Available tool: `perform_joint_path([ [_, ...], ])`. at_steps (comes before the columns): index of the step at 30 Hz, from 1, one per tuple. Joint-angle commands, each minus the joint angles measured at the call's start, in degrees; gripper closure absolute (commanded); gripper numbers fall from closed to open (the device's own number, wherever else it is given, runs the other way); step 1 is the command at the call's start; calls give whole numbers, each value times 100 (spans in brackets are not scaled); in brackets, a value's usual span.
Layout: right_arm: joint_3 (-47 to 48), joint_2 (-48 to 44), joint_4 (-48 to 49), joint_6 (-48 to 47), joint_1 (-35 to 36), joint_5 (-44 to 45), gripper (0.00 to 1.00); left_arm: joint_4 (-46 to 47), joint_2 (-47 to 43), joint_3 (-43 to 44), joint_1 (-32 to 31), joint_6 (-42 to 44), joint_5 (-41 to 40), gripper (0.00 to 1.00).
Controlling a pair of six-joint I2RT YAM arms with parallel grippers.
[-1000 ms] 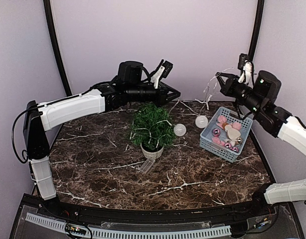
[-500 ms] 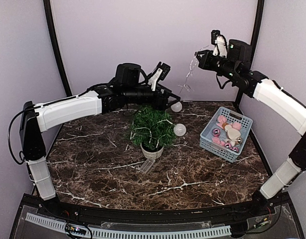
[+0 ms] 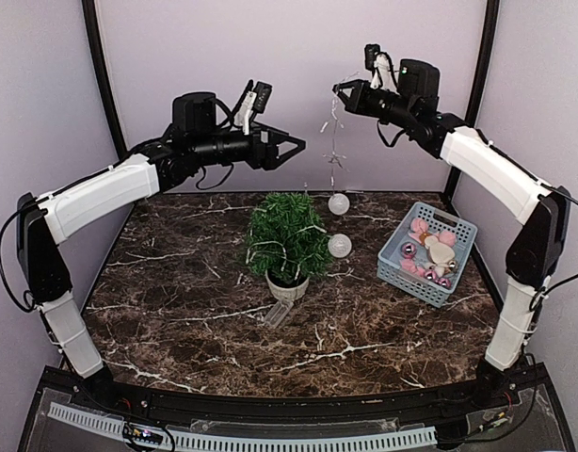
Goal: Decorate the small christmas tree
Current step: Wrap the side of the string light in the gap of the branches.
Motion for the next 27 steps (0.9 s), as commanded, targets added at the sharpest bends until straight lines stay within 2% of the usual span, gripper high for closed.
perform_joint_path([
  [1,571,139,215,244,16,-648,100,155,169,336,70,-166,699,21],
  [7,951,389,218,309,178,-895,100,126,719,742,257,-310,935,21],
  [11,1209,525,370,351,283,-968,100,57,1009,882,288,-184,763,19],
  [18,1588,749,390,390,427,-1090,100,-112,1151,924,289,133,-22,17],
  [27,1699,867,391,388,538,-1149,100,125,1273,957,289,136,43,16],
])
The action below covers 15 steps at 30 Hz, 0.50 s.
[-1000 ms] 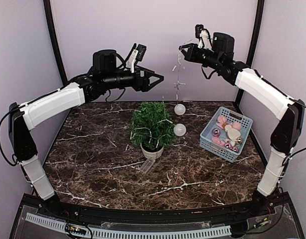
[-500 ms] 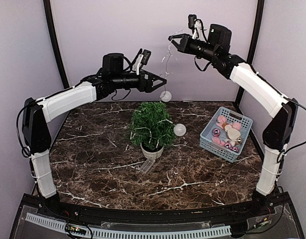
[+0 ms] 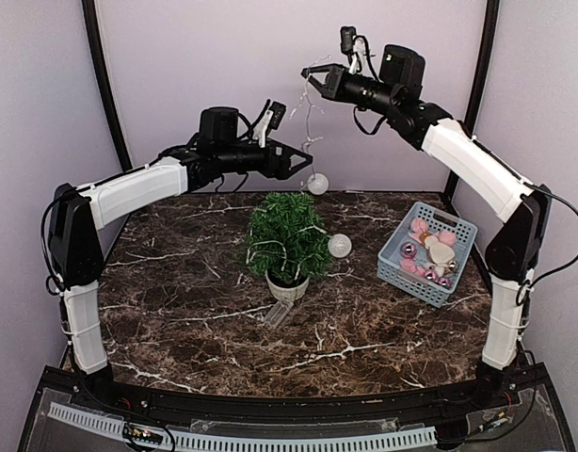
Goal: Decorate the small christmas tree
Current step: Wrap the side of the string light in the gap of the branches.
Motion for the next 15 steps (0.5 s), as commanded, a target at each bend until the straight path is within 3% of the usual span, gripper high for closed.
perform_joint_path([
  [1,277,69,271,51,92,-111,100,221,27,229,-2,85,32,16],
  [9,448,125,266,59,224,-342,100,316,232,407,-2,86,-49,20],
  [11,448,125,266,59,259,-408,100,363,265,441,-2,87,-106,26],
  [15,431,118,242,29,319,-477,100,468,317,471,-2,83,-261,49],
])
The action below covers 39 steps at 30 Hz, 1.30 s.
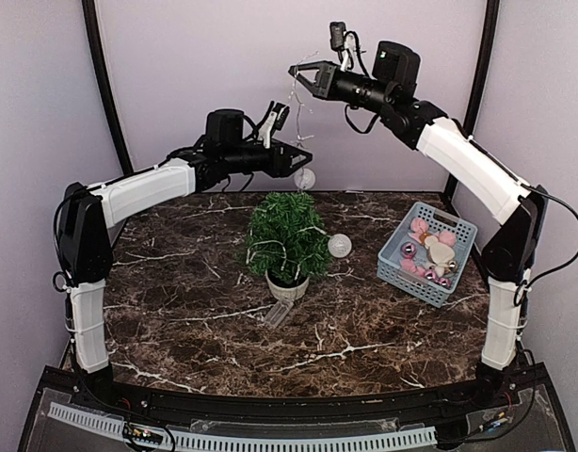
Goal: Decorate the small christmas tree
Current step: Wrap the side of the string light in the gap of the branches.
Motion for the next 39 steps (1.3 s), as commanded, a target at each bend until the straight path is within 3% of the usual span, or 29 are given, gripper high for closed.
perform_joint_path([
  [1,130,-11,238,23,96,-155,100,284,-33,205,-2,37,-177,58],
  [6,-54,-117,201,-27,116,-173,100,225,-56,196,15,70,-648,94],
  [8,-191,-199,213,-47,137,-182,100,206,-89,189,28,100,-862,100],
  [17,-953,-672,150,-315,398,-160,100,814,-900,-779,201,398,-1927,100],
  [31,-1465,-1018,-513,-610,837,-20,100,1811,-2098,-2953,323,453,-1855,100],
  [39,-1817,-1294,-732,-724,979,52,100,2301,-2482,-3688,323,396,-1668,100],
])
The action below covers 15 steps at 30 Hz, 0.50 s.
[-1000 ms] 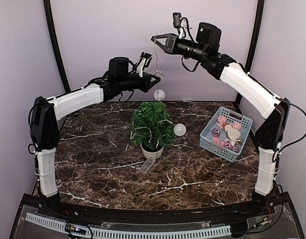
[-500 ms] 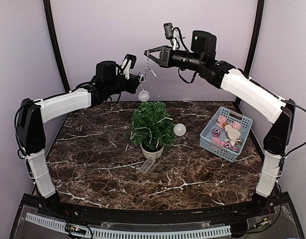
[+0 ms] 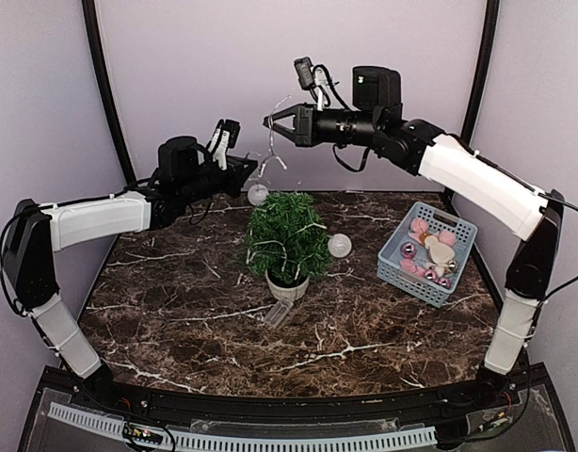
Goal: Decorate the small christmas tree
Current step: Wrap the side of the string light in the gap of the branches.
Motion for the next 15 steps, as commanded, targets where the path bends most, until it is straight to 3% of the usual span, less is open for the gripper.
perform_joint_path([
  [1,-258,-431,-26,-115,75,93,100,493,-398,-285,2,-8,75,100],
  [8,-648,-763,-185,-198,75,247,100,602,-813,-720,2,295,-55,100],
  [15,-1206,-1168,-242,-258,75,645,100,361,-1232,-1047,-7,722,162,93],
])
